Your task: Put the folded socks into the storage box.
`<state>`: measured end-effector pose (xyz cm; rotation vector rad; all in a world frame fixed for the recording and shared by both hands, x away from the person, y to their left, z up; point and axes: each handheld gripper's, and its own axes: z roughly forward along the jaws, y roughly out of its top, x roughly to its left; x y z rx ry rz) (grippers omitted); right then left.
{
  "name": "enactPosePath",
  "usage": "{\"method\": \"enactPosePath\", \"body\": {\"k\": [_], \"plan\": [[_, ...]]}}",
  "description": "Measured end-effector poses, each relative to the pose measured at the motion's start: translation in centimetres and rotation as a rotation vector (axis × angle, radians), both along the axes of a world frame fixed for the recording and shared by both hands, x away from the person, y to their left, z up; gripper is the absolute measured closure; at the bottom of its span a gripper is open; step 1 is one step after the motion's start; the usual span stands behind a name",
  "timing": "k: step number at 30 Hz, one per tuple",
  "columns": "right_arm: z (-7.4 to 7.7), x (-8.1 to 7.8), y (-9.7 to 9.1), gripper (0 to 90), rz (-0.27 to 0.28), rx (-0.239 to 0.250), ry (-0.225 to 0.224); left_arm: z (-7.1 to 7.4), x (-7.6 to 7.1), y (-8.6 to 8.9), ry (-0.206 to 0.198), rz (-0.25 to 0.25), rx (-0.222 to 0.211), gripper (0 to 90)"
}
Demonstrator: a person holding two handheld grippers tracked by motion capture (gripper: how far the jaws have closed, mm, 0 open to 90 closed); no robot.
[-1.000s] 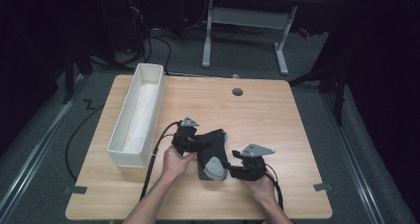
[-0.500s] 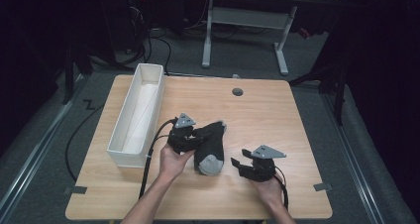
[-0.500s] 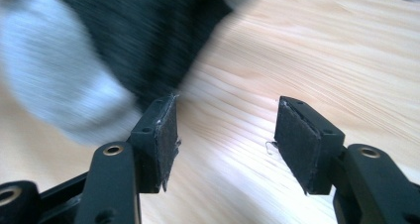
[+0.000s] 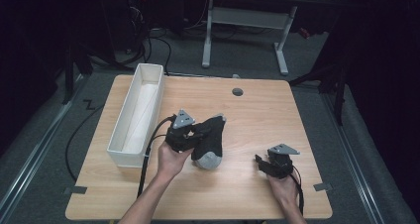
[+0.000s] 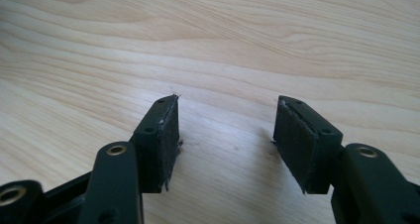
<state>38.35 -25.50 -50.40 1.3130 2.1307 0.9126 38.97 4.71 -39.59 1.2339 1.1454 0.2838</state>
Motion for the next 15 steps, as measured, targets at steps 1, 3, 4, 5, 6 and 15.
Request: {"method": "enactPosePath", "body": {"k": [1,3,4,5,6,15], "plan": [[0.0,0.0,-0.1,42.0,-0.002,0.004,0.003,0.2,0.1,0.1,-0.001,0.005,-0.004,64.4],[0.0,0.2,-0.3,41.5,-0.013,0.011,0.008,0.3,0.2,0.3,-0.003,0.011,-0.012,64.4],[0.0,0.3,-0.4,41.2,-0.014,0.015,0.013,0.5,0.2,0.5,-0.002,0.014,-0.022,64.4],[0.0,0.4,-0.4,40.6,-0.014,0.022,0.018,0.6,0.2,0.6,0.001,0.018,-0.029,64.4],[0.0,0.4,-0.5,40.0,-0.018,0.025,0.019,0.6,0.2,0.7,0.002,0.020,-0.033,64.4],[0.0,0.4,-0.5,36.9,-0.008,0.022,0.022,1.4,0.1,1.6,-0.014,0.045,-0.030,64.4]]}}
